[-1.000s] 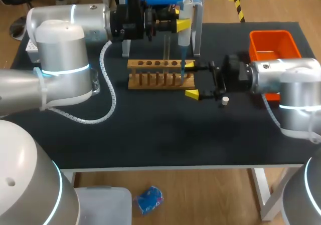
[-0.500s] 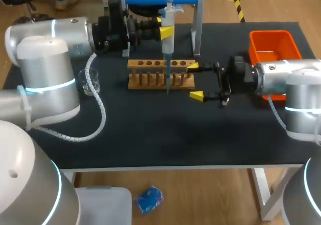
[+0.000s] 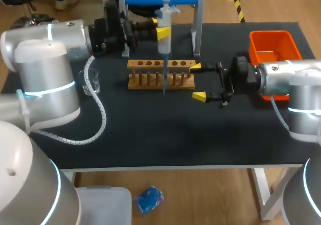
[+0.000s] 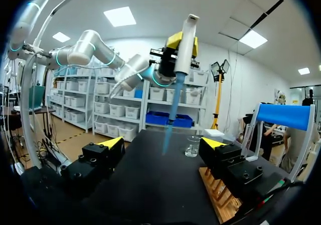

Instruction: Invert the test tube, pick up the pipette, mount the tip to pipette, aspirate from beaker and dispense into the tube, eject the tip, return the pipette, and cap with the stopper.

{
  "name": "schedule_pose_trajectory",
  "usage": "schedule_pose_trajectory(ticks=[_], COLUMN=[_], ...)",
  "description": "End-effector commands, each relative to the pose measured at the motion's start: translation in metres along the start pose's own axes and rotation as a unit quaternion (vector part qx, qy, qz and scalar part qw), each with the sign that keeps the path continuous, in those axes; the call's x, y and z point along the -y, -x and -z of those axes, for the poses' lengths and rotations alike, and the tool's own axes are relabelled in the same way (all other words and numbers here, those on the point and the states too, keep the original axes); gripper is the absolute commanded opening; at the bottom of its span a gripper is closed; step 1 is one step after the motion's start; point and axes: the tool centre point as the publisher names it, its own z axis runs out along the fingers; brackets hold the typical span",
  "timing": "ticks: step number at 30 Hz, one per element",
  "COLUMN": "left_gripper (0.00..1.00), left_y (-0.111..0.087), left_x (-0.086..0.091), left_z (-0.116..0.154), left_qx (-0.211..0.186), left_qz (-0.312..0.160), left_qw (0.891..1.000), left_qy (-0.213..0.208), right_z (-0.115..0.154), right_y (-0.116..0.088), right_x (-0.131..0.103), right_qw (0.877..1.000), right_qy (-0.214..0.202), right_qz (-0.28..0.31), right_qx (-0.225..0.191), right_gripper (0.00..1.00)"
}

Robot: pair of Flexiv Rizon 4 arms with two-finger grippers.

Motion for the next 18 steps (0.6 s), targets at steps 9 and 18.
schedule_pose_trajectory(ticks=[9, 18], left_gripper=[0.0, 0.0], left_y=[0.043, 0.056], left_x=[0.023, 0.021], left_z=[0.101, 0.129], left_qx=[0.138, 0.174], left_qz=[-0.061, -0.064], left_qw=[0.988, 0.982], left_qy=[-0.026, -0.018], right_z=[0.0, -0.041], right_y=[-0.008, 0.0], right_x=[0.0, 0.004], right_qw=[0.999, 0.998], right_qy=[-0.031, -0.055], right_qz=[0.004, 0.028], right_qx=[0.006, -0.003], right_gripper=[1.0, 1.0])
